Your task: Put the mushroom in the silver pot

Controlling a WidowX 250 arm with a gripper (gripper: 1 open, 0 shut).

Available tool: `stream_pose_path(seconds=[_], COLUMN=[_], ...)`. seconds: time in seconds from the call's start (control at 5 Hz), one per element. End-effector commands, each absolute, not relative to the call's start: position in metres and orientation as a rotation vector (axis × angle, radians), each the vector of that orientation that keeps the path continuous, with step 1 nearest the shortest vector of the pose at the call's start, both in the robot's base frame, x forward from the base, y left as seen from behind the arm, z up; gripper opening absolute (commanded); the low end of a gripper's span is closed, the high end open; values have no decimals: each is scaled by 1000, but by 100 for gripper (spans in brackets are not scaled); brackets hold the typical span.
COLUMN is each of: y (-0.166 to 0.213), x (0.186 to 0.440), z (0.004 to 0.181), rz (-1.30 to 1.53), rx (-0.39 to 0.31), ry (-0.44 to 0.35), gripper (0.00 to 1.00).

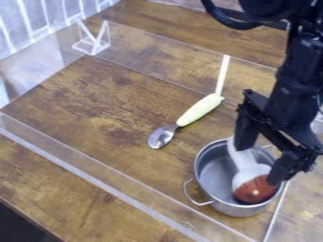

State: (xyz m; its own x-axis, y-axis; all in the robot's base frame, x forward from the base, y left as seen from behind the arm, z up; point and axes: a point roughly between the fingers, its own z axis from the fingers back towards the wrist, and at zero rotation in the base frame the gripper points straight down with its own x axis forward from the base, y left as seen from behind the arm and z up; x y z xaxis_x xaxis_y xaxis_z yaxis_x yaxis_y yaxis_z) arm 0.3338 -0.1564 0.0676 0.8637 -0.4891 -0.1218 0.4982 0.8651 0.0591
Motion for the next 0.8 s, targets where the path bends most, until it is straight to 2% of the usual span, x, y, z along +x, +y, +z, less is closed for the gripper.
stream_pose_path(seconds=[0.0, 0.2, 0.4, 0.6], y=[-156, -153, -152, -149], x=[340, 339, 348, 357], z=[67, 45, 33, 30], rz=[-553, -581, -587, -588], rx=[73, 74, 74, 73], ry=[52, 66, 73, 78], gripper=[100, 100, 0, 0])
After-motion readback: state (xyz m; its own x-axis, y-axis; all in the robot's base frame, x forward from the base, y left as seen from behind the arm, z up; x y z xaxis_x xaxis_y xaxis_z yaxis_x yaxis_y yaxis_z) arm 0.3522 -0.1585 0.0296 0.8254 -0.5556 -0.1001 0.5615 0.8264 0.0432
